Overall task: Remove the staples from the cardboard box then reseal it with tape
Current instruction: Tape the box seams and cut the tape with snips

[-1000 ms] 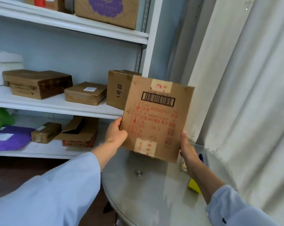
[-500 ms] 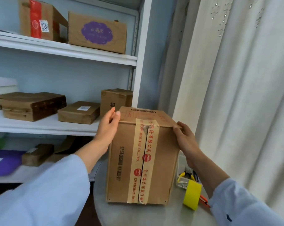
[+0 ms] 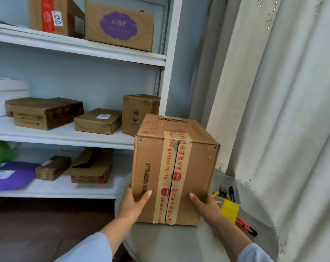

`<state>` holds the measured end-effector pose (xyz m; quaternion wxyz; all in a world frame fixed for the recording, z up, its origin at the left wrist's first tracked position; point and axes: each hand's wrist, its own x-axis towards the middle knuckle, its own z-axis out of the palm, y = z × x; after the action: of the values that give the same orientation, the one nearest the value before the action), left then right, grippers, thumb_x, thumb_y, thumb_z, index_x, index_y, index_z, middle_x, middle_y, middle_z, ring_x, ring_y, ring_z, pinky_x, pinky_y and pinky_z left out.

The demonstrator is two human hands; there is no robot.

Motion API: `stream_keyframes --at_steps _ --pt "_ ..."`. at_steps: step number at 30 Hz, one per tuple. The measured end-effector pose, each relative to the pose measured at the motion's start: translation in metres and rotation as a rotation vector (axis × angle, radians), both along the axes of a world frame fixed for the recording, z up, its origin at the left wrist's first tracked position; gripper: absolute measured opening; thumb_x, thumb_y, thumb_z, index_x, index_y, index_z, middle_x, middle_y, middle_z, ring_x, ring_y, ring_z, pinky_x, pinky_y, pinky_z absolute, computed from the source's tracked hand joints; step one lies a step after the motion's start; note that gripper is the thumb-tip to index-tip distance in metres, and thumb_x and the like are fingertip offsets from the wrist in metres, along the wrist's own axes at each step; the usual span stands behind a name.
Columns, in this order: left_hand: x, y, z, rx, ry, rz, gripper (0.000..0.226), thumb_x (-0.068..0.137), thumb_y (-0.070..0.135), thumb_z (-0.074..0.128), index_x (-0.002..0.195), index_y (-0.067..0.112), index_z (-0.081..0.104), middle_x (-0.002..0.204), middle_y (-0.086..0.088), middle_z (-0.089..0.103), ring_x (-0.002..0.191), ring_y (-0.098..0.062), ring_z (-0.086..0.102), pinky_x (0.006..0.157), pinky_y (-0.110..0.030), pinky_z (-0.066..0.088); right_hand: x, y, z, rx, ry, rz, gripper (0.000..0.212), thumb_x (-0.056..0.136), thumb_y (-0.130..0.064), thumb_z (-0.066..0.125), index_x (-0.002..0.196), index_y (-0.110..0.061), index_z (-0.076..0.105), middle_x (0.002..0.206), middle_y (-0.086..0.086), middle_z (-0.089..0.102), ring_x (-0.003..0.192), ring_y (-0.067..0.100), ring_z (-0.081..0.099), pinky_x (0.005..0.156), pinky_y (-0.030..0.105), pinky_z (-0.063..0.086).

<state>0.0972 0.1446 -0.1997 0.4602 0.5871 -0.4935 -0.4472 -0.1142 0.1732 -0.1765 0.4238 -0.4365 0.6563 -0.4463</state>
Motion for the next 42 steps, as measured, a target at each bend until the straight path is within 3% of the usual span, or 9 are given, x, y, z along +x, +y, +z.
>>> stream_keyframes --at_steps 7,13,19,25,30,33,36,38,42 --pt "0.007 -0.021 0.062 -0.221 -0.113 0.125 0.049 0.087 0.040 0.062 0.131 0.022 0.050 0.120 -0.001 0.060 0.113 -0.025 0.055 0.094 -0.045 0.047 -0.004 -0.018 0.056 -0.169 0.211 -0.044 0.050 0.092 -0.036 0.059 0.133 -0.011 0.047 0.127 0.006 0.058 0.112 0.022 0.057 0.096 0.037 0.048" --pt "0.010 -0.048 0.147 -0.331 -0.052 0.085 0.051 0.087 0.040 0.064 0.134 0.025 0.050 0.124 0.005 0.056 0.116 -0.022 0.053 0.098 -0.045 0.046 0.001 -0.022 0.132 -0.313 0.156 -0.049 0.053 0.094 -0.028 0.058 0.141 -0.011 0.040 0.130 0.009 0.056 0.107 0.020 0.054 0.085 0.030 0.043" --pt "0.005 -0.056 0.139 -0.383 -0.302 0.081 0.027 0.092 0.038 0.055 0.116 0.029 0.065 0.138 0.000 0.051 0.121 -0.021 0.050 0.096 -0.038 0.046 0.007 -0.025 0.121 -0.341 0.110 -0.138 0.052 0.098 -0.035 0.047 0.145 -0.015 0.035 0.135 0.003 0.051 0.106 0.017 0.049 0.086 0.032 0.040" --pt "0.000 -0.049 0.138 -0.410 -0.243 0.113 0.027 0.094 0.030 0.053 0.118 0.025 0.066 0.147 -0.003 0.041 0.131 -0.022 0.041 0.092 -0.029 0.037 0.011 -0.025 0.110 -0.372 0.143 -0.227 0.049 0.098 -0.032 0.044 0.144 -0.018 0.037 0.135 0.002 0.050 0.116 0.022 0.050 0.093 0.036 0.042" --pt "-0.014 -0.038 0.150 -0.629 -0.775 0.191 0.027 0.099 0.031 0.044 0.113 0.028 0.067 0.136 0.005 0.054 0.128 -0.019 0.046 0.101 -0.037 0.039 0.005 -0.025 0.124 -0.283 0.148 -0.149 0.027 0.102 -0.024 0.033 0.123 -0.017 0.049 0.114 0.005 0.057 0.106 0.023 0.053 0.092 0.040 0.044" --pt "-0.042 -0.020 0.149 -0.778 -0.833 0.021 0.028 0.098 0.037 0.041 0.114 0.030 0.063 0.115 0.010 0.065 0.096 -0.009 0.059 0.088 -0.027 0.044 -0.012 -0.020 0.134 -0.297 0.138 -0.219 0.036 0.101 -0.021 0.034 0.128 -0.006 0.052 0.119 0.015 0.059 0.113 0.030 0.053 0.102 0.048 0.042" --pt "-0.076 0.002 0.145 -0.938 -0.777 -0.230 0.027 0.098 0.030 0.045 0.120 0.030 0.061 0.120 0.013 0.063 0.108 -0.007 0.057 0.096 -0.027 0.040 -0.036 -0.011 0.136 -0.292 0.171 -0.277 0.035 0.099 -0.020 0.040 0.127 -0.003 0.054 0.121 0.018 0.059 0.114 0.032 0.054 0.103 0.051 0.042" --pt "-0.098 0.017 0.142 -1.064 -0.730 -0.353 0.027 0.098 0.023 0.047 0.120 0.025 0.062 0.120 0.010 0.064 0.109 -0.009 0.058 0.095 -0.029 0.044 -0.056 -0.005 0.132 -0.268 0.207 -0.281 0.032 0.095 -0.012 0.044 0.119 0.006 0.057 0.097 0.019 0.058 0.092 0.029 0.055 0.092 0.044 0.046" --pt "-0.145 0.030 0.124 -1.012 -0.674 -0.541 0.029 0.098 0.019 0.045 0.121 0.023 0.061 0.117 0.004 0.064 0.105 -0.014 0.059 0.087 -0.034 0.049 -0.100 0.006 0.102 -0.113 0.267 -0.254 0.028 0.092 -0.005 0.049 0.117 -0.001 0.062 0.094 0.012 0.056 0.084 0.024 0.048 0.072 0.033 0.036"
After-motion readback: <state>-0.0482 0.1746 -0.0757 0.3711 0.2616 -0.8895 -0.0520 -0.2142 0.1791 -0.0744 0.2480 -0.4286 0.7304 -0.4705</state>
